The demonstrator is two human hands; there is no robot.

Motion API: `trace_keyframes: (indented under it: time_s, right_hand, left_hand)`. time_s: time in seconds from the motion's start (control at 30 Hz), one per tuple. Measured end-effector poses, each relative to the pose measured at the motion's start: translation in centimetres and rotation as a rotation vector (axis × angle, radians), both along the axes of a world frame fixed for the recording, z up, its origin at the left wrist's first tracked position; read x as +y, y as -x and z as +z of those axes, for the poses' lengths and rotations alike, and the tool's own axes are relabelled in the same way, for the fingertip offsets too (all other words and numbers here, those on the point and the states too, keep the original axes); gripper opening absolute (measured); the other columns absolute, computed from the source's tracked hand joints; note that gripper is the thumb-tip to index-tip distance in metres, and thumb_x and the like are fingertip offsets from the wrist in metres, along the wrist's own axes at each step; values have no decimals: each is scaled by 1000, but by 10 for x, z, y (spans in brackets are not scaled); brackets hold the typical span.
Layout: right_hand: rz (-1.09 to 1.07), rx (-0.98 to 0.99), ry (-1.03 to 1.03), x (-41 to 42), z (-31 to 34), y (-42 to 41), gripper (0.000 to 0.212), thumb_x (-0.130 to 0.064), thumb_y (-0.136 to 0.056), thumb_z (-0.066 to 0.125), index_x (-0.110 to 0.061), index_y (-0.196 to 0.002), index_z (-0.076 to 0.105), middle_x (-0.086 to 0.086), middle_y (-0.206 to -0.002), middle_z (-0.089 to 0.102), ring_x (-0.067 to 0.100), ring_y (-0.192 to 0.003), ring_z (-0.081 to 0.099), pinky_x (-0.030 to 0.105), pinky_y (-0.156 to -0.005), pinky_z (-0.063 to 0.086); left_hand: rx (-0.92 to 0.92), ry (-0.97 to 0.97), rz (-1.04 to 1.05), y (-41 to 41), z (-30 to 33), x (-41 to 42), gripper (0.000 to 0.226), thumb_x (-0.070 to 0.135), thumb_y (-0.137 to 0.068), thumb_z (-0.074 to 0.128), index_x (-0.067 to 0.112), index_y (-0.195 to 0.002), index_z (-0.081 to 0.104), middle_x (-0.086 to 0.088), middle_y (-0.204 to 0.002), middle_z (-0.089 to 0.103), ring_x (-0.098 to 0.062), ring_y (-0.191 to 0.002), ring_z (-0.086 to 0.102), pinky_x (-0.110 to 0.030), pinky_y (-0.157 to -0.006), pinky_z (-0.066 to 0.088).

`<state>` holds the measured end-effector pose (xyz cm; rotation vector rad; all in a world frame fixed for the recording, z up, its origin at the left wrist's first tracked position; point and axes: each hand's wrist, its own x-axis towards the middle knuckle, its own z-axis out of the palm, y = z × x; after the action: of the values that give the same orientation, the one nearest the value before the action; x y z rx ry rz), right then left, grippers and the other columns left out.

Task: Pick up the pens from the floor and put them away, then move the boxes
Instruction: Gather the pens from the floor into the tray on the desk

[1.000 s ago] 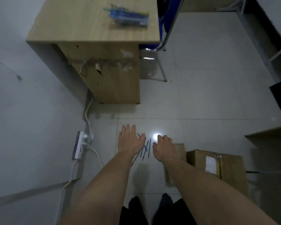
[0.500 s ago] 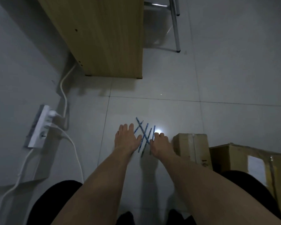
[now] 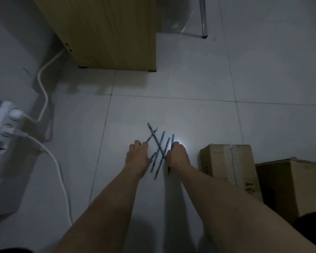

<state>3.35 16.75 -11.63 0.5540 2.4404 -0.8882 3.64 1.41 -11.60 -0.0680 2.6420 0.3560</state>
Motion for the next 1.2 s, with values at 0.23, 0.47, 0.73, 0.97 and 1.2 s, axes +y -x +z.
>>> trace_keyframes:
  time_s: [0.23,0.47,0.73,0.97,1.2]
  right_hand:
    - [-88,-5,-29,-1,-1,2,23,2,-87,54,-12,-96,38,4,-88,44,20,-74,47,28,-55,37]
    - [-249,54,19,-3,4,7,6,-7,-92,49,-7,-98,46,5,-93,46,16,-66,46,28,-52,34]
    - [156,71,-29,-25,-1,8,28,-29,-96,49,-8,-113,49,10,-117,41,34,-94,57,38,-73,43]
    - [143,53,-30,-31,-3,6,24,-25,-100,41,-8,-114,52,12,-116,51,31,-99,57,35,-73,40]
    - [-272,33,251,-12,12,-1,13,-11,-101,34,-8,-108,45,7,-94,53,16,-70,47,27,-57,35]
  left_hand:
    - [101,-41,46,-5,-13,-6,28,5,-94,47,9,-123,48,-14,-122,46,-30,-107,45,-37,-86,41]
    - [49,-77,203,2,-13,-5,22,6,-88,54,0,-108,48,-21,-111,55,-36,-101,53,-38,-76,40]
    - [11,-48,251,5,-15,-3,27,10,-85,59,-2,-108,51,-21,-112,56,-37,-103,55,-39,-83,43]
    - [-62,-48,261,11,-14,-6,19,10,-88,56,-1,-104,55,-22,-111,59,-36,-100,58,-35,-76,46]
    - [-64,-177,287,9,-3,-1,16,11,-94,47,1,-106,45,-22,-108,58,-35,-87,56,-35,-69,42]
